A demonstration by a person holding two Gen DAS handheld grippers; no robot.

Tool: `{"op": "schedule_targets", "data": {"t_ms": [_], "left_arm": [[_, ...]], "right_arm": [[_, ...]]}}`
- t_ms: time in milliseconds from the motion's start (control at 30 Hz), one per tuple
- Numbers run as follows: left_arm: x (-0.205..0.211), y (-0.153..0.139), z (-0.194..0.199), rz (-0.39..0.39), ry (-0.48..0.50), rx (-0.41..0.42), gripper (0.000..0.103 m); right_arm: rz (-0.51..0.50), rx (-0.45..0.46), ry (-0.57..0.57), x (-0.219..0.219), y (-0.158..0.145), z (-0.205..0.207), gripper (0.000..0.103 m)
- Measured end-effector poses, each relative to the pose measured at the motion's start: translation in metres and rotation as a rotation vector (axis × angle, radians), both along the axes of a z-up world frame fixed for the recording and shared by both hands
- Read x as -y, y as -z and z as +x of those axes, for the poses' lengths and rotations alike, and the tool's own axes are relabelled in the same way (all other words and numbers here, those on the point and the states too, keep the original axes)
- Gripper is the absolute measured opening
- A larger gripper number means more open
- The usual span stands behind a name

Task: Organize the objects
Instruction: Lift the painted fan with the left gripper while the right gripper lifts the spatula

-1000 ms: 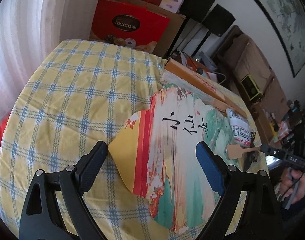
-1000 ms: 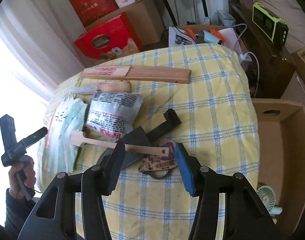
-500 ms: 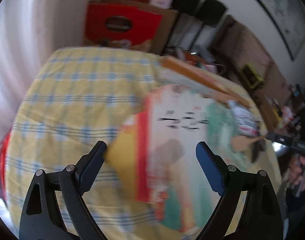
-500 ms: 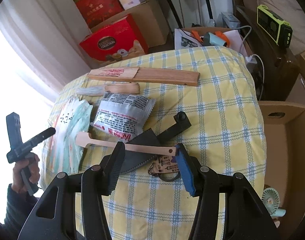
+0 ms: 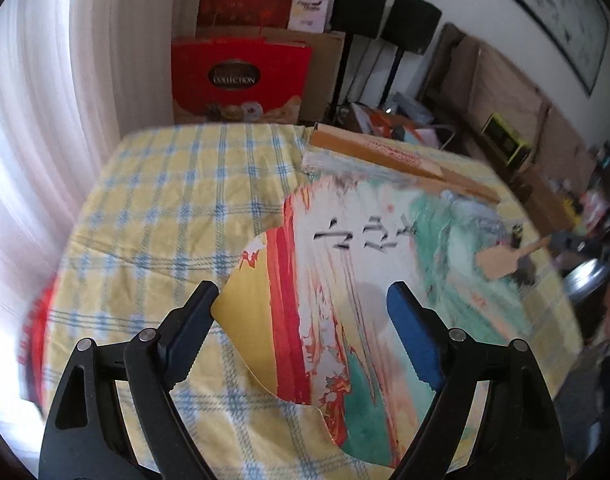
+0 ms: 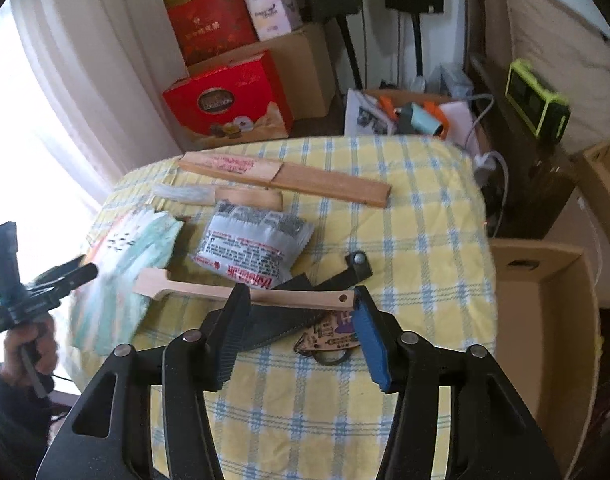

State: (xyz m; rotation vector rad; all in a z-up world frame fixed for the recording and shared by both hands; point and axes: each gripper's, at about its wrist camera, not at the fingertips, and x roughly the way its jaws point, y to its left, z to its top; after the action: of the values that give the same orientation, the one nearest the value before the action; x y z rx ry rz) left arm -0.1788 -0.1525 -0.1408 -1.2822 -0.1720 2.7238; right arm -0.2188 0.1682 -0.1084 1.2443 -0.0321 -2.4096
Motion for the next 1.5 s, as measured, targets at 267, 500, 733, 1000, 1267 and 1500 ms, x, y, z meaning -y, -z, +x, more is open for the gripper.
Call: {"op": "schedule_targets", "data": {"t_ms": [267,500,733,1000,1267,1500], "left_arm": [[-0.010,-0.024,0.015,-0.049,-0.016,-0.032,0.084],[-0.021,-0.056,0.025,-0.078,-0.016,-0.095,0.084],[-0.023,-0.099,0.042,-0.073,-0.023,-0.168,0.085],[-0.036,-0.136,0.059,-0.080,-0.011,-0.234,0.085],[-0.055,-0.156,0.071,-0.058,0.031,-0.273,0.085],[-0.068,-0.167,0.073,-0.037,0.057,-0.304,0.085]], "right_arm": [[0.027,-0.077,0.003,-0.001,-0.021,0.016,0.053],[0.006,-0.126,0.017,-0.013,-0.048,0.028,0.054],[0.010,-0.226,0.017,-0.016,-0.091,0.052,0.054],[0.003,-0.314,0.035,-0.030,-0.131,0.086,0.054],[0.004,-0.356,0.081,-0.056,-0.151,0.114,0.054],[-0.019,-0.352,0.144,-0.080,-0.161,0.134,0.054]]}}
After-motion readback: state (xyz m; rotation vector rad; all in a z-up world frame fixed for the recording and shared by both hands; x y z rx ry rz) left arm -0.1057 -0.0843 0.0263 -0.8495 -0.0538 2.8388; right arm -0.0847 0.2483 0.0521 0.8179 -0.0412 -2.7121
